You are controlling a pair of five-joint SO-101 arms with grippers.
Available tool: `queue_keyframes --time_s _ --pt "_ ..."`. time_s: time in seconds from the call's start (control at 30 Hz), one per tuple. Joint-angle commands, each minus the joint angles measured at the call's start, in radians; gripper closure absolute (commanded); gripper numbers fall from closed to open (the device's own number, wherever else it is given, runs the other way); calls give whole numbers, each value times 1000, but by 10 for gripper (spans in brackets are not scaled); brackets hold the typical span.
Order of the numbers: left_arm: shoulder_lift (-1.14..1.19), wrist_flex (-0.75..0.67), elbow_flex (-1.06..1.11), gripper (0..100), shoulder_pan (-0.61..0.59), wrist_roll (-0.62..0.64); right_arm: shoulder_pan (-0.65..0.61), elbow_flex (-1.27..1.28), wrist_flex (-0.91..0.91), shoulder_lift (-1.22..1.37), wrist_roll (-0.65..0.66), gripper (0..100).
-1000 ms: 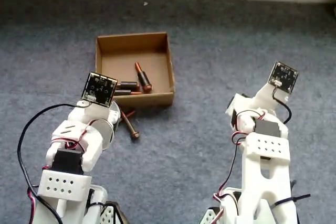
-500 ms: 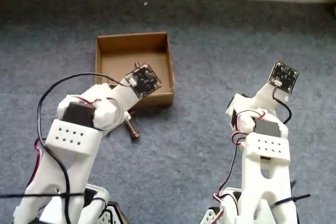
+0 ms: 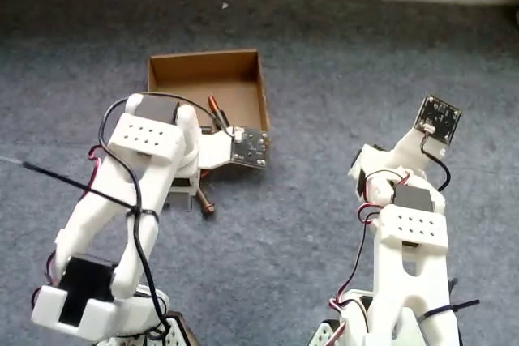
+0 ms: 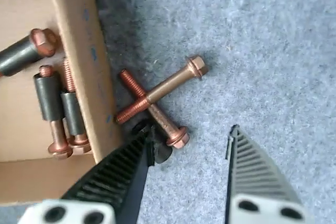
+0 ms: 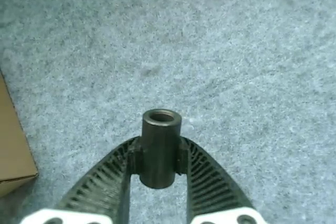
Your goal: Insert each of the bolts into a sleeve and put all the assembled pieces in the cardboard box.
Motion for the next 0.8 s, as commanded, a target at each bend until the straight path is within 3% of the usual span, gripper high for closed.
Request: queue_keyframes --time_s 0.0,0.27,0.47,0.63,0.77 --pt "105 11 -71 755 25 -54 -8 -7 -22 -28 5 995" --pt "294 3 -159 755 67 -52 -8 -12 -22 -28 5 995" --pt "437 -138 -165 787 65 -46 -8 -12 -22 -28 5 995" --pt "507 -163 -166 798 62 -44 -8 -8 -48 -28 5 995" --pt "507 -161 -163 880 82 -43 -8 -5 -62 -28 5 995"
